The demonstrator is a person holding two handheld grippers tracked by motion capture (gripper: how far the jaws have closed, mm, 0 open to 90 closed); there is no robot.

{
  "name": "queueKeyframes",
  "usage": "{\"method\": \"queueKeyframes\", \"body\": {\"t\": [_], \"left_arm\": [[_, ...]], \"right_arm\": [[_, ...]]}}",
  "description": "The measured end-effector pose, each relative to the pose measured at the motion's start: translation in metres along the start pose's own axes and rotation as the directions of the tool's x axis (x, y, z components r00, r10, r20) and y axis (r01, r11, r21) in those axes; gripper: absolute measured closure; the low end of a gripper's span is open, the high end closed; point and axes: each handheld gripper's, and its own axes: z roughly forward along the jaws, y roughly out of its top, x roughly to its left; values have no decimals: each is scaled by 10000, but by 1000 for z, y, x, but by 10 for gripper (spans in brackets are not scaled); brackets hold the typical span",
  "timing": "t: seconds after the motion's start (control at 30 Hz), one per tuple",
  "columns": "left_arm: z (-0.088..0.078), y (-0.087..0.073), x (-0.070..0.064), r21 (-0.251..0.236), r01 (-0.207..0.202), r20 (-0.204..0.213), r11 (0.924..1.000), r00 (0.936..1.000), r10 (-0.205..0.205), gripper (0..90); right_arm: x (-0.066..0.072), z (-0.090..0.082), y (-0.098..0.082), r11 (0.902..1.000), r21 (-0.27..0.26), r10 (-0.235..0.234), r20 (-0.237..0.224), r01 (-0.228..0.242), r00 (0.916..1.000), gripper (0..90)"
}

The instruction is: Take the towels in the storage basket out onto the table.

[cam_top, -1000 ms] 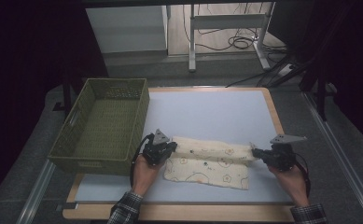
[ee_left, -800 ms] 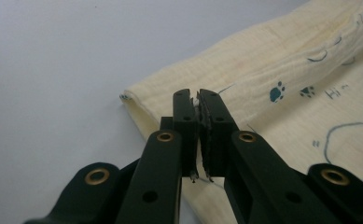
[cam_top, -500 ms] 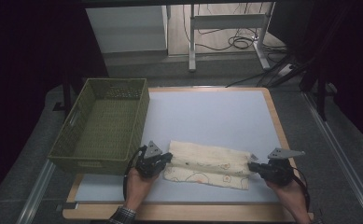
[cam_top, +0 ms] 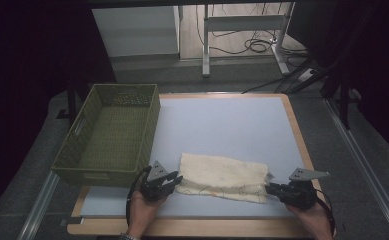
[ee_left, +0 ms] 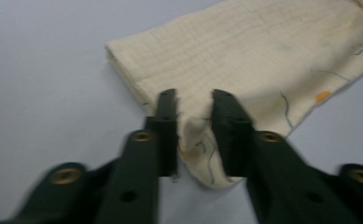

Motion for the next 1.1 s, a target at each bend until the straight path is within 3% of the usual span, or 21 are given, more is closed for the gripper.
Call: {"method": "queueKeyframes", "body": {"t": [0.13,0.3,0.53,0.7,0.9,1.1], "left_arm": [[-8,-4,5,-289,457,66,9985,9989,-455,543],[-9,-1,5,-132,411,-74,9991,9991,-412,480],[10,17,6,197,190,-191,9996,9996,-186,441],[27,34,13,351,320,-278,9989,9991,-310,459],[53,51,26,600,695,-693,9958,9955,-653,625],[72,57,34,889,814,-925,9927,9930,-731,577]], "right_arm": [[-1,-9,-4,9999,-61,150,66,-150,9999,720],[-8,-22,-5,9998,-86,204,495,-200,9986,680],[-18,-31,6,9990,-331,319,847,-292,9959,646],[-21,-16,25,9993,-362,118,997,-82,9949,642],[-31,16,44,9999,-3,-161,1536,163,9880,714],[-41,44,48,9992,406,-43,1663,-25,9861,667]]}}
